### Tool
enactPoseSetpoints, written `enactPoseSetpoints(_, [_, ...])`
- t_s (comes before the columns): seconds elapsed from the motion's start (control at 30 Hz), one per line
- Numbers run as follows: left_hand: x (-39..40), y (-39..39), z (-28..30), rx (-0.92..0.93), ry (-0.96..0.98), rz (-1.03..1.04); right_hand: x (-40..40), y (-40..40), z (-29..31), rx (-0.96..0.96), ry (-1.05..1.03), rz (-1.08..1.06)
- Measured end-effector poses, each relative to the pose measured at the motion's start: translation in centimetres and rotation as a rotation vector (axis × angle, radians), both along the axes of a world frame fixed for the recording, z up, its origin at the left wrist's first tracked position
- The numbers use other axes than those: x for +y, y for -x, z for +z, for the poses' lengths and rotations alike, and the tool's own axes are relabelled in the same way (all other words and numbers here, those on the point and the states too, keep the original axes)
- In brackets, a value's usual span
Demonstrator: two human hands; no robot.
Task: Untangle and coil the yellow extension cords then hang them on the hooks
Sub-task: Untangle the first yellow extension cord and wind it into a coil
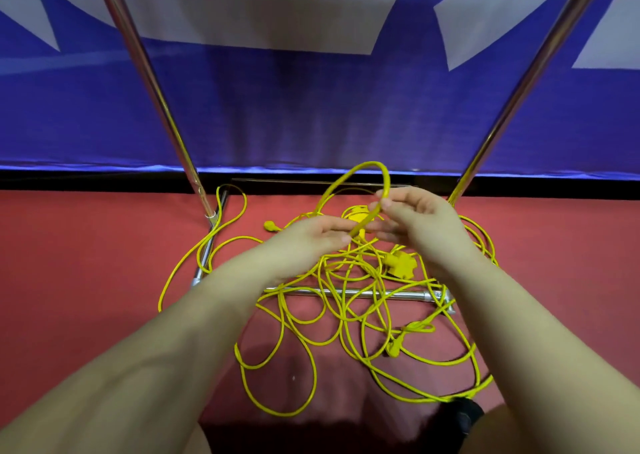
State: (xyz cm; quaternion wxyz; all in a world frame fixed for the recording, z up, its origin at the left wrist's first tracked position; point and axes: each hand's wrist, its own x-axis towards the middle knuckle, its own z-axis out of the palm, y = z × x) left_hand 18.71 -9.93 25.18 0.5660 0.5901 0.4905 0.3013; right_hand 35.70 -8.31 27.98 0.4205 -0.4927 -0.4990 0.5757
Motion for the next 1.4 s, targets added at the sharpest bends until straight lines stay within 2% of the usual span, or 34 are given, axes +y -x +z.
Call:
enactPoseSetpoints(0.13, [0.2, 0.2, -1.0, 0.267, -0.225, 0.018, 0.2, -0.3, 0.7, 0.188, 0.073, -0.098])
enactPoseSetpoints(0.2, [0.3, 0.3, -1.1, 0.279, -0.241, 0.082, 0.3, -0.4, 0.8, 0.229, 0.07, -0.1])
enactPoseSetpoints(0.27, [0.4, 0.3, -0.5, 0.172, -0.188, 0.166, 0.3, -0.4, 0.6, 0.201, 0.048, -0.088])
enactPoseSetpoints(0.3, [0.4, 0.3, 0.0, 0.088, -0.136, 0.204, 0.2, -0.4, 0.3, 0.12, 0.033, -0.058])
enactPoseSetpoints(0.43, [0.8, 0.8, 1.6, -0.333, 0.032, 0.369, -1.2, 0.5, -2.3, -0.385, 0.021, 0.361])
enactPoseSetpoints(0.5, [0.9, 1.1, 2.1, -0.459, 0.09, 0.414, -1.9, 1.1, -3.2, -0.445, -0.001, 0.474])
enactPoseSetpoints(0.6, [0.8, 1.3, 2.4, -0.538, 0.147, 0.436, -1.9, 1.8, -3.3, -0.414, -0.126, 0.433])
enactPoseSetpoints(0.7, [0.8, 1.3, 2.5, -0.574, 0.194, 0.38, -1.6, 2.0, -2.9, -0.508, -0.219, 0.314])
enactPoseSetpoints(0.77, [0.7, 1.3, 2.1, -0.5, 0.221, 0.308, -1.2, 2.0, -2.2, -0.421, -0.191, 0.238])
enactPoseSetpoints(0.8, [0.5, 1.3, 1.8, -0.344, 0.188, 0.244, -1.0, 1.9, -1.6, -0.311, -0.141, 0.194])
enactPoseSetpoints(0.87, [0.1, 1.2, 1.0, 0.081, 0.051, 0.066, -0.5, 1.4, -0.4, -0.085, -0.032, 0.087])
enactPoseSetpoints(0.93, [-0.3, 0.9, 0.5, 0.319, -0.011, -0.052, -0.1, 0.8, 0.4, 0.069, 0.045, 0.007])
enactPoseSetpoints(1.0, [-0.4, 0.8, 0.5, 0.297, -0.017, -0.076, 0.2, 0.3, 0.7, 0.195, 0.117, -0.035])
enactPoseSetpoints(1.07, [-0.1, 0.8, 0.3, 0.226, -0.042, -0.034, 0.3, 0.0, 1.0, 0.295, 0.165, -0.072])
enactPoseSetpoints(1.13, [0.2, 0.7, 0.0, 0.235, -0.108, 0.013, 0.3, 0.0, 1.2, 0.356, 0.173, -0.071])
enactPoseSetpoints(1.2, [0.3, 0.6, 0.2, 0.183, -0.124, 0.096, 0.2, 0.1, 0.7, 0.245, 0.099, -0.033])
enactPoseSetpoints(1.27, [0.6, 0.5, 0.8, 0.052, -0.069, 0.193, -0.1, 0.2, -0.3, -0.101, -0.035, 0.052])
enactPoseSetpoints(1.33, [0.9, 0.7, 2.0, -0.089, -0.02, 0.263, -0.6, 0.4, -1.5, -0.458, -0.133, 0.239])
enactPoseSetpoints(1.4, [0.9, 1.1, 2.9, -0.239, 0.033, 0.304, -1.3, 0.8, -2.7, -0.718, -0.18, 0.44])
